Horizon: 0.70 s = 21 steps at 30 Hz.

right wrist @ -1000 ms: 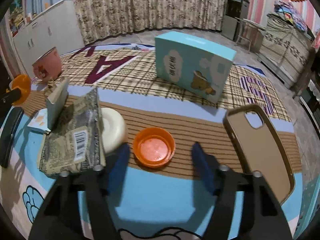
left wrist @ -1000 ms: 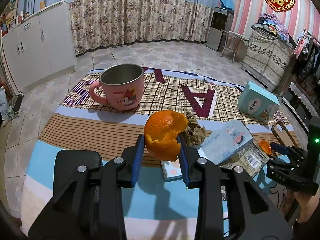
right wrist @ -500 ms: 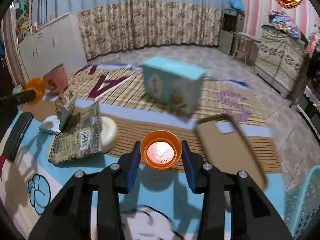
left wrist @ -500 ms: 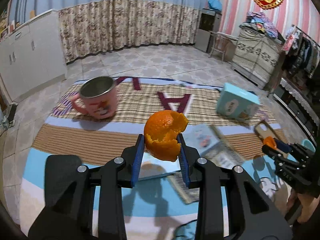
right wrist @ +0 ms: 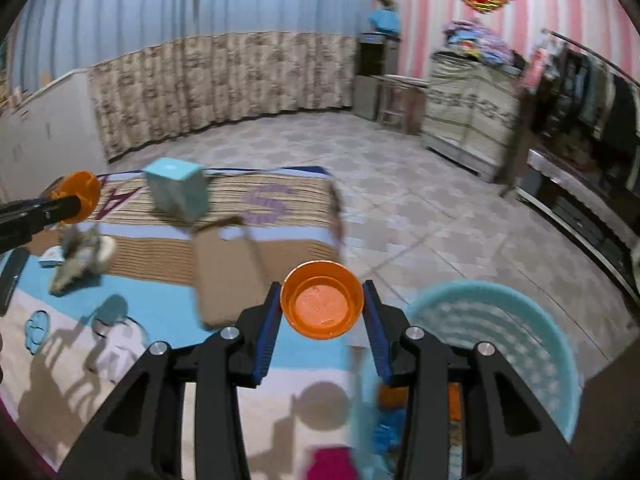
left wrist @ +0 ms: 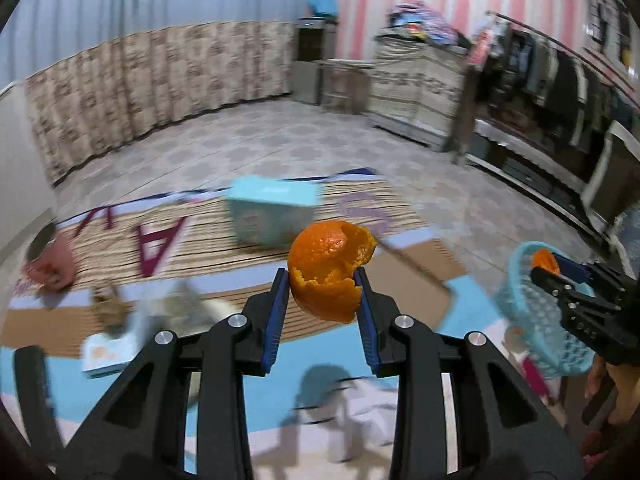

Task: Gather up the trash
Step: 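Carry the peel and orange lid over the blue basket and release both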

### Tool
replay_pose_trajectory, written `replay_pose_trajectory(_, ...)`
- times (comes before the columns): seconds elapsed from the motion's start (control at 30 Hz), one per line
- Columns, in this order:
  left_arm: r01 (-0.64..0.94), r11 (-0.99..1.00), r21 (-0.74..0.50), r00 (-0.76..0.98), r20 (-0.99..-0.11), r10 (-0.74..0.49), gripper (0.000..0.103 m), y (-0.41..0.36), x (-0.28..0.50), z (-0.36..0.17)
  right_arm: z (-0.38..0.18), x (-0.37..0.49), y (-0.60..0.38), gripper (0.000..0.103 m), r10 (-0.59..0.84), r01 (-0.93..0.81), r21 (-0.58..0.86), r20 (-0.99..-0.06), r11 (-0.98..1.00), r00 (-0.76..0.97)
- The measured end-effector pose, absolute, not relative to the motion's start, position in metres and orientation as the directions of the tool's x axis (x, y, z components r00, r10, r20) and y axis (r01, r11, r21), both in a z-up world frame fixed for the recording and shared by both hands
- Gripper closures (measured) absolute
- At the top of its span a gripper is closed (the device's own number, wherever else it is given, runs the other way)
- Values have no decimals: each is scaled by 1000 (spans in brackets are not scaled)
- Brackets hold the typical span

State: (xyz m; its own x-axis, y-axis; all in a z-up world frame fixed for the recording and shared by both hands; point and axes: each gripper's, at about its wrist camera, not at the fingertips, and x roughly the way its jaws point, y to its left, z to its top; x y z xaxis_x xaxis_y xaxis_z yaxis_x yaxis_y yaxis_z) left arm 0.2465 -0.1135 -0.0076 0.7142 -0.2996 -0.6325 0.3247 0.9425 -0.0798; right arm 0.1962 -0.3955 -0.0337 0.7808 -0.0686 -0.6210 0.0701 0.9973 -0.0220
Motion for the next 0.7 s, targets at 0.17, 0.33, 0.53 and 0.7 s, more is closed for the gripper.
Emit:
replay_pose_trajectory(0.17, 440, 893, -93, 674, -623, -397, 71, -186, 228, -10, -32, 168, -450, 63, -142, 174, -6, -605, 985, 784)
replay_pose_trajectory(0.33, 514, 850, -113, 631, -621, -464, 71, -244, 214, -17, -36, 144, -494, 63, -195, 254, 16, -594, 967, 781)
replay_pose_trajectory(0.53, 589, 802, -99, 593, -622, -512, 71, -300, 197, -27, -39, 126, -527, 63, -225, 302, 36, -585, 953, 779)
replay_pose_trajectory(0.7, 628, 774, -88, 563, -636, -529, 71, -333, 187, -39, -37, 120, -540, 63, -243, 321, 39, -570, 946, 785)
